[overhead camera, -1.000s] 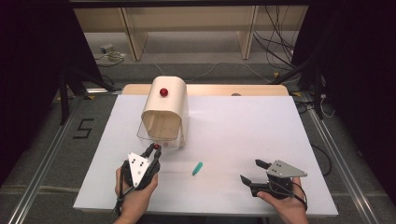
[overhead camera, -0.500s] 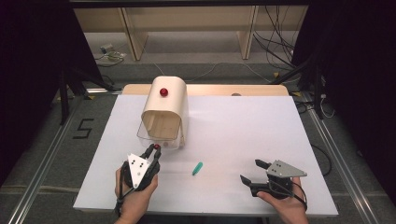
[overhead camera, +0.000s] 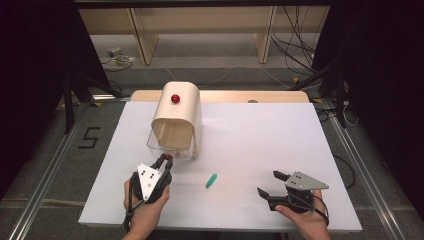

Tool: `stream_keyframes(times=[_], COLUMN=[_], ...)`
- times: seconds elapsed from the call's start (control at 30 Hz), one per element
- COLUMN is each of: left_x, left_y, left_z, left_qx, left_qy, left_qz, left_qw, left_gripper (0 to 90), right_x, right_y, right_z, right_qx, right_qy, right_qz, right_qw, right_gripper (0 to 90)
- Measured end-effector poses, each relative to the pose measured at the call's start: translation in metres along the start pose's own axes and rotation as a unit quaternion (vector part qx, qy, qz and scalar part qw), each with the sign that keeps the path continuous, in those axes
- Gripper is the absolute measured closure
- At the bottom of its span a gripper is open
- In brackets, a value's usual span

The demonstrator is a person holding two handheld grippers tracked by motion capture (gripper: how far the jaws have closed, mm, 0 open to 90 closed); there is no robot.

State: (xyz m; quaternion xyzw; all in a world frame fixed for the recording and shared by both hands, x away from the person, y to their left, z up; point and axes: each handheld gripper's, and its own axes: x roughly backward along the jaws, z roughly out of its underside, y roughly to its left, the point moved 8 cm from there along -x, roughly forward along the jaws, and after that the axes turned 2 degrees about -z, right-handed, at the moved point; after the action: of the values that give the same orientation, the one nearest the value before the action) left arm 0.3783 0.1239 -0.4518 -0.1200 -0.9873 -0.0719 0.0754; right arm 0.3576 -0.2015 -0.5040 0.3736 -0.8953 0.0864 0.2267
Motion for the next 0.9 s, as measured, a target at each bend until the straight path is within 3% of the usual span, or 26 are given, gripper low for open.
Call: stream_keyframes(times=[0.23, 0.33, 0.57, 0.73, 0.9], left_x=[0.002, 0.004, 0.014, 0.017, 0.018], left_y=[0.001, 0.001, -0.005, -0.010, -0.016], left_z=[0.001, 0.002, 0.006, 0.013, 0.019], left_qx=[0.001, 0.017, 0.027, 0.029, 0.014], left_qy=[0.002, 0.009, 0.026, 0.043, 0.058], left_qz=[0.003, 0.012, 0.046, 0.064, 0.087], left_qw=[1.0000, 0.9997, 0.9982, 0.9966, 0.9944], left_gripper=[70.8, 63.2, 40.9, 24.9, 17.5], right_x=[0.000, 0.001, 0.001, 0.000, 0.000], right_y=[-0.001, -0.001, -0.001, 0.000, 0.000], right_z=[0.000, 0.000, 0.000, 0.000, 0.000], right_qx=[0.000, 0.001, 0.001, 0.002, 0.001], right_qy=[-0.001, -0.003, -0.003, -0.002, -0.001], right_qz=[0.001, 0.000, 0.000, 0.000, 0.000], right_qw=[1.0000, 1.0000, 1.0000, 1.0000, 1.0000], right_gripper=[20.9, 20.9, 20.8, 20.9, 20.8])
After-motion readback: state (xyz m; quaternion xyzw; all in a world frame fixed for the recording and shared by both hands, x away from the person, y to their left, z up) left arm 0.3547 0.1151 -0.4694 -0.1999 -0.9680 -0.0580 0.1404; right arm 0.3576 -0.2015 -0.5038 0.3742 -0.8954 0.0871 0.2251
